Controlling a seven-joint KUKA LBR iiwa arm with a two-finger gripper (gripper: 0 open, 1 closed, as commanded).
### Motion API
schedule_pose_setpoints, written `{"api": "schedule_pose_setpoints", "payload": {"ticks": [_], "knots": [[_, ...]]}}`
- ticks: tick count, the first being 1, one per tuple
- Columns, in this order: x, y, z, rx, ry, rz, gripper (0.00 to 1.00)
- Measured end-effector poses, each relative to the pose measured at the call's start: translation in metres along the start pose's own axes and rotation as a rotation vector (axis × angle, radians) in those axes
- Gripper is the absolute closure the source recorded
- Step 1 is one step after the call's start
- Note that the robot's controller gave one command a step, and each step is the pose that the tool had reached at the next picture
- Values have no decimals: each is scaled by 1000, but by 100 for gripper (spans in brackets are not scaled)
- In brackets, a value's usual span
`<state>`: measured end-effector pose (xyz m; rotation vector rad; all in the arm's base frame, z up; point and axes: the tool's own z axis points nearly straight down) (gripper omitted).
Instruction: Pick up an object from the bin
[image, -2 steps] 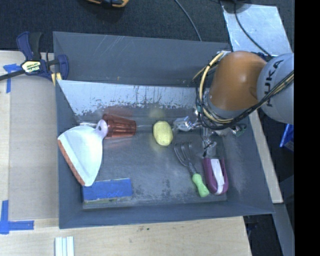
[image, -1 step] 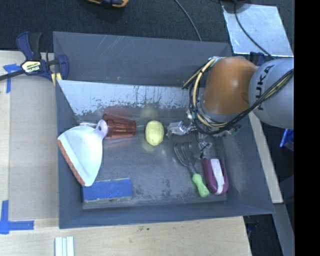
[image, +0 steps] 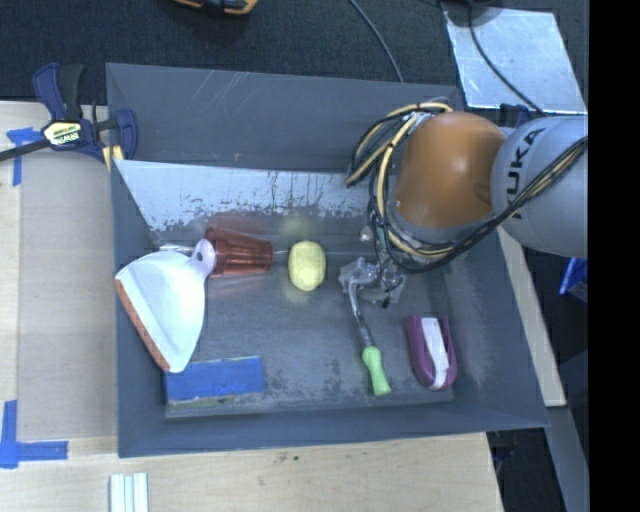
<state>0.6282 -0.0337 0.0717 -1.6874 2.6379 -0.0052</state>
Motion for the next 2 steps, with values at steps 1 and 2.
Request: {"api": "schedule_pose_setpoints", "payload": {"ticks": [1,2], "knots": [[0,0,0,0,0,1,100],[1,3,-24,-12,4,2,100]]}}
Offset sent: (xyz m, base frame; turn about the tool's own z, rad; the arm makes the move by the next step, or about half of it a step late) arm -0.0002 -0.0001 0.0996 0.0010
